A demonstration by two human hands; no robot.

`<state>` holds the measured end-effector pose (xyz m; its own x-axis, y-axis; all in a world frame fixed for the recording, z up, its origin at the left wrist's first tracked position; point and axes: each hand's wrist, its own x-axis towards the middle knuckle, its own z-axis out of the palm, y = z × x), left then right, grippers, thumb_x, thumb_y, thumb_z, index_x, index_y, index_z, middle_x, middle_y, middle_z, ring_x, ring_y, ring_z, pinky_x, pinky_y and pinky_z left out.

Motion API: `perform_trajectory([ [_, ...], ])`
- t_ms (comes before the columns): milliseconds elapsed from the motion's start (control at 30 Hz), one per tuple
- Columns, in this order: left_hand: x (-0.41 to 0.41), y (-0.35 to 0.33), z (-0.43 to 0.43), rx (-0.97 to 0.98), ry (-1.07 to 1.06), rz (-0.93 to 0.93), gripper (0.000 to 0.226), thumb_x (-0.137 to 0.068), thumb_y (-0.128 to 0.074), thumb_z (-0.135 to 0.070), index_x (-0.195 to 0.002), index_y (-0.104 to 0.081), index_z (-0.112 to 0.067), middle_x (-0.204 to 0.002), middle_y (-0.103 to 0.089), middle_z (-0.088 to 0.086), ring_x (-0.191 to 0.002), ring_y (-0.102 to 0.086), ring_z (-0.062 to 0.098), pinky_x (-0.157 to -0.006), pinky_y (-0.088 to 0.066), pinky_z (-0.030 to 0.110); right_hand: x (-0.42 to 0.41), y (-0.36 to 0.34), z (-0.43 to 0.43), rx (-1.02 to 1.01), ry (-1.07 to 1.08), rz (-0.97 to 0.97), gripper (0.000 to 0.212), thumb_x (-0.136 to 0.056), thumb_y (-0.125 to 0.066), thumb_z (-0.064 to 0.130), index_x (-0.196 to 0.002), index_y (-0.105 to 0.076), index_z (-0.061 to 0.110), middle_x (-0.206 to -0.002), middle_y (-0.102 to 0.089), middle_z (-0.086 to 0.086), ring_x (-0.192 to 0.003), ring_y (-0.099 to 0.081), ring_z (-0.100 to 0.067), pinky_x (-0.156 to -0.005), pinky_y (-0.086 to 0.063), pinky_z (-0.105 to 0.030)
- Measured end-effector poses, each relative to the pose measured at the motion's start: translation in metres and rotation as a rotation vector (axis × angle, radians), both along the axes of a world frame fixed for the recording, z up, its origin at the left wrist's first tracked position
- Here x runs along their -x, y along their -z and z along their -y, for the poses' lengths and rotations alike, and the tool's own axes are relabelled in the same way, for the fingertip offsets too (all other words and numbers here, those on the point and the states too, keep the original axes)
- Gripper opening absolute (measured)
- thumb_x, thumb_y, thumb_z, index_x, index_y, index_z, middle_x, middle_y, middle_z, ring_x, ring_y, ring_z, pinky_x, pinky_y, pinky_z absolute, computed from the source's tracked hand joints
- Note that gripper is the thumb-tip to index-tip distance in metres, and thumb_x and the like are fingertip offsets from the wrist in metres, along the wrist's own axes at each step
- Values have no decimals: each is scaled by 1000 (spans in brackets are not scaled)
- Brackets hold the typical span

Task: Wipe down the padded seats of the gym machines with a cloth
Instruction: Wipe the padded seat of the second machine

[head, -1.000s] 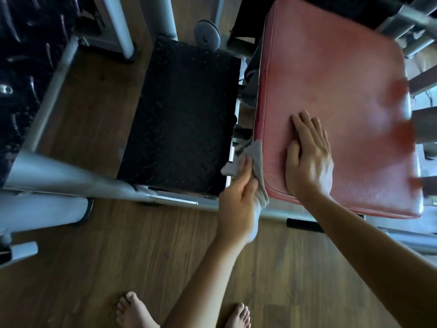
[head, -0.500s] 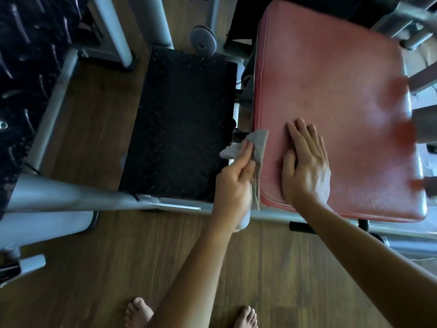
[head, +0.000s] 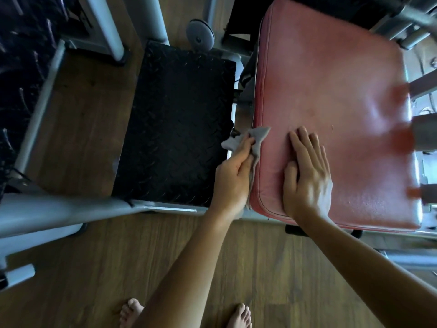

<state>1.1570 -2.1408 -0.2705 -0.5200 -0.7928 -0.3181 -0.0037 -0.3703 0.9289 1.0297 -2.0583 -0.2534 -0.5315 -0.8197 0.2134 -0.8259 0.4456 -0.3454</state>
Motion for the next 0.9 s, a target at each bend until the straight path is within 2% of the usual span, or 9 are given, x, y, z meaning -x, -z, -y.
perform_trajectory([
  [100, 10, 1, 19, 62, 9, 4, 41, -107, -43, -13, -148, -45, -17, -154, -46, -5, -137, -45, 0, -116, -38, 23, -1, -1, 0, -6, -1, 10, 59, -92, -40, 12, -151, -44, 15, -161, -36, -2, -153, -23, -23, -125, -20, -42],
  [167, 7, 0, 15, 38, 10, 2, 42, -107, -43, -14, -148, -45, -19, -155, -45, -7, -140, -44, 3, -118, -38, 29, -1, -2, 0, -11, 2, 9, 59, -92, -41, 11, -151, -44, 15, -161, -36, -2, -153, -23, -23, -126, -19, -42],
  [267, -11, -2, -9, 26, 12, -9, 43, -106, -44, -9, -148, -44, -15, -156, -43, -5, -142, -41, 1, -119, -35, 26, -2, -3, 1, -15, 0, 17, 60, -92, -41, 10, -151, -43, 14, -161, -36, -2, -153, -22, -23, -126, -18, -41],
  [400, -9, -2, -3, 19, 58, 15, 43, -105, -43, -4, -148, -44, -13, -157, -40, -5, -143, -36, -1, -113, -31, 10, 1, -4, 0, -14, -13, 16, 60, -92, -39, 12, -151, -43, 13, -161, -35, -3, -153, -22, -23, -126, -18, -42],
  [567, 23, -8, 58, 147, 176, 174, 44, -108, -42, -17, -151, -40, -19, -152, -45, -9, -138, -41, 3, -118, -33, 24, 4, -7, -1, -36, -42, 42, 61, -92, -37, 19, -152, -42, 14, -162, -34, -5, -154, -21, -25, -126, -17, -44],
  [700, 16, -25, 44, 258, 129, 285, 43, -107, -44, -18, -150, -44, -21, -143, -46, -17, -126, -42, -12, -98, -31, -3, 6, -10, -1, -28, -57, 110, 63, -88, -38, 22, -150, -45, 14, -160, -36, -6, -152, -25, -29, -125, -19, -44],
  [733, 13, -30, 33, 274, 99, 293, 42, -107, -45, -15, -149, -45, -20, -142, -44, -19, -129, -40, -12, -100, -30, -4, 8, -12, -2, -20, -49, 147, 64, -86, -38, 22, -149, -47, 15, -160, -37, -5, -152, -26, -28, -125, -19, -42],
  [833, 13, -42, 3, 416, 83, 351, 43, -106, -43, -10, -149, -44, -15, -156, -38, -10, -144, -35, 2, -117, -27, 13, 19, -26, -3, 14, -33, 372, 61, -85, -40, 20, -144, -54, 17, -158, -41, 0, -151, -28, -20, -124, -20, -34],
  [900, 21, -46, -7, 466, 84, 400, 45, -106, -42, -7, -151, -41, -12, -161, -34, -5, -143, -36, -1, -117, -32, 18, 38, -36, -11, -35, -80, 499, 55, -89, -47, 11, -143, -55, 17, -159, -39, 3, -150, -27, -15, -124, -22, -32],
])
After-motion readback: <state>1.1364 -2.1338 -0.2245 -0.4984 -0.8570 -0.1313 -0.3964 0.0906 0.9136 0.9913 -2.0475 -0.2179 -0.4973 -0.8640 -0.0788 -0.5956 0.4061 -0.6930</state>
